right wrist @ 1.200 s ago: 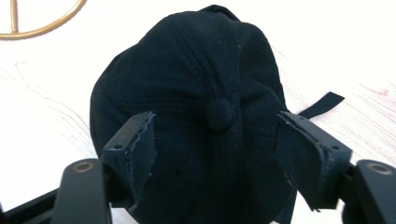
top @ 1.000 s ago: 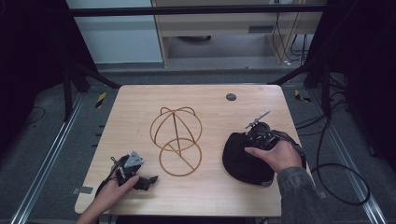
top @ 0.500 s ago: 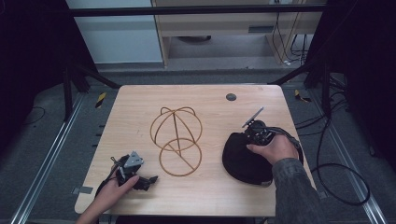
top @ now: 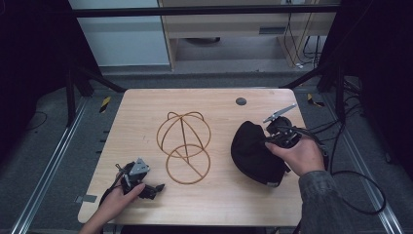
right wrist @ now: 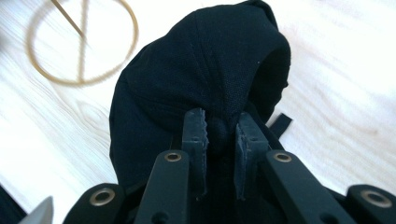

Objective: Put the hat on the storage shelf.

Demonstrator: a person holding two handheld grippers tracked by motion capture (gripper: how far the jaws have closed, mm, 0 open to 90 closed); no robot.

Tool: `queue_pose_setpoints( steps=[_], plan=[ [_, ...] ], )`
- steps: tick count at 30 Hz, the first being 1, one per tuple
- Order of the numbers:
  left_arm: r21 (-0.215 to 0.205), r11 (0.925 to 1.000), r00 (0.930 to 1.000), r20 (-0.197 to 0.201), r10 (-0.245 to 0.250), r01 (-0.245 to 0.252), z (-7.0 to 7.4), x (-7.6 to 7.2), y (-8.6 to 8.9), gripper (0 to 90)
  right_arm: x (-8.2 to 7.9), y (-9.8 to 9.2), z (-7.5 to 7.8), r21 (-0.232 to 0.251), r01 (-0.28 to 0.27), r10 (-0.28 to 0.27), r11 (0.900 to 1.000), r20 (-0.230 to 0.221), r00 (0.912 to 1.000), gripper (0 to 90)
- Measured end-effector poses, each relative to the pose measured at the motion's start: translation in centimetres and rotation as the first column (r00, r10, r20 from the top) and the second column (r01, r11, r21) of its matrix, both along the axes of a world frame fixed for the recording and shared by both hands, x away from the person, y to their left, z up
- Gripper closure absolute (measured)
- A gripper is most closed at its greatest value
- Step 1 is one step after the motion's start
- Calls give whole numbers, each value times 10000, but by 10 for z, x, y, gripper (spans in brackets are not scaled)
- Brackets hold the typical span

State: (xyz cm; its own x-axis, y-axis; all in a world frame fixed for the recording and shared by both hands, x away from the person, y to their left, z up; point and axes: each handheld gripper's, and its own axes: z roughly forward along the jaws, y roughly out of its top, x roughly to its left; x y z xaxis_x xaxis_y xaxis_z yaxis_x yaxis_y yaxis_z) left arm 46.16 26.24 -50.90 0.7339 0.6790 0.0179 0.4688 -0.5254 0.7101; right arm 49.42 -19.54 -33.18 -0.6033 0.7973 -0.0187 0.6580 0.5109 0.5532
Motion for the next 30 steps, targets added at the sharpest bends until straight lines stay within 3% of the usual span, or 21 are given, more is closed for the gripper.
queue_pose_setpoints(
  steps=[5, 9, 21, 30],
  plan=[
    [13, 10000, 10000, 14, -14, 14, 0, 0, 0, 0, -10, 2, 25, 339, -173, 146, 9993, 765, 9970, 775],
    [12, 10000, 10000, 14, -13, 13, 0, 0, 0, 0, -14, 5, 37, 547, -359, 297, 9979, 1098, 9935, 775],
    [25, 10000, 10000, -8, -16, 16, 0, 0, 0, 0, -23, 14, 67, 683, -701, 581, 9952, 1637, 9848, 777],
    [25, 10000, 10000, -7, -17, 17, 0, 0, 0, 0, -29, 17, 84, 1223, -933, 673, 9881, 2013, 9772, 778]
  ],
)
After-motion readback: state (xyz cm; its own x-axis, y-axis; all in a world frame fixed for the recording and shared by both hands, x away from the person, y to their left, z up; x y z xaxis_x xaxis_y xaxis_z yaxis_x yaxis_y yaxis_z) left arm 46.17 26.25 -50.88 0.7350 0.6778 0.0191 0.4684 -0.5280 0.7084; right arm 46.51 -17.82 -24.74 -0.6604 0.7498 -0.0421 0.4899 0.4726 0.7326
